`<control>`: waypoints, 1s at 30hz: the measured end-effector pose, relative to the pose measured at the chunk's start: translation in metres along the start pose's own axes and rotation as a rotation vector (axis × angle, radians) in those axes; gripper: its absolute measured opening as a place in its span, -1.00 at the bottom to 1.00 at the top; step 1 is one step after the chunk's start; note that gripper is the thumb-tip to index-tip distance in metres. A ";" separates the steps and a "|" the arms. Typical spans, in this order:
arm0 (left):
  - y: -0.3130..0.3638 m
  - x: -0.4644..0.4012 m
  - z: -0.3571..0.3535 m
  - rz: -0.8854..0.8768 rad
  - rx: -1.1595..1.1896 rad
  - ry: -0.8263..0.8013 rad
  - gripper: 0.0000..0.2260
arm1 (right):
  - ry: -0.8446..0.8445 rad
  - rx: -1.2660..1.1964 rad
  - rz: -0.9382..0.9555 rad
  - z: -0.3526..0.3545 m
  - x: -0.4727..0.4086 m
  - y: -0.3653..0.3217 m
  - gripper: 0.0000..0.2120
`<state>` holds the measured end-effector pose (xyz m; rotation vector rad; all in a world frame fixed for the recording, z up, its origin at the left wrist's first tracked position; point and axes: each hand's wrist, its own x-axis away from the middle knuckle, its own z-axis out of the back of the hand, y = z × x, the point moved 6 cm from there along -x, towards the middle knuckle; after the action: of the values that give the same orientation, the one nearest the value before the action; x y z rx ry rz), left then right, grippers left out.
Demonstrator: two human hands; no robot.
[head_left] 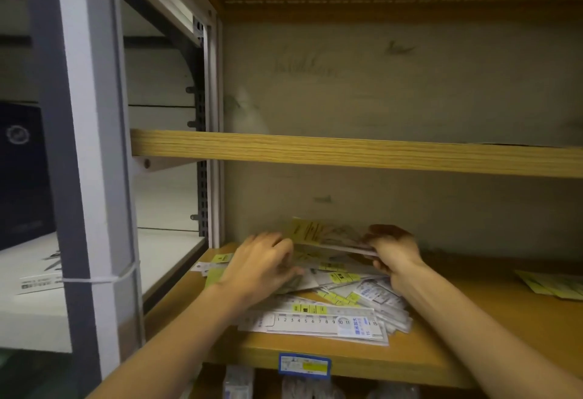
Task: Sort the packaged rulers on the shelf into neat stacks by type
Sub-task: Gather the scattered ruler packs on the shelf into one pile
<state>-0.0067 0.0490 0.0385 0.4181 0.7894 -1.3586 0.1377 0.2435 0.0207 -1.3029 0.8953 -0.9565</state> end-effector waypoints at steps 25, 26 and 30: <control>-0.008 0.011 -0.025 0.194 -0.015 -0.436 -0.72 | 0.019 -0.018 -0.013 0.004 -0.014 0.016 -0.85; -0.008 0.010 -0.024 0.192 -0.030 -0.405 -0.75 | 0.022 -0.021 -0.014 0.006 -0.015 0.017 -0.84; -0.001 0.006 -0.015 0.107 -0.057 -0.185 -0.86 | 0.057 -0.087 -0.023 0.017 -0.018 0.020 -0.80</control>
<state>-0.0112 0.0549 0.0245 0.2818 0.6421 -1.2519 0.1480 0.2671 0.0016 -1.3684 0.9766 -0.9860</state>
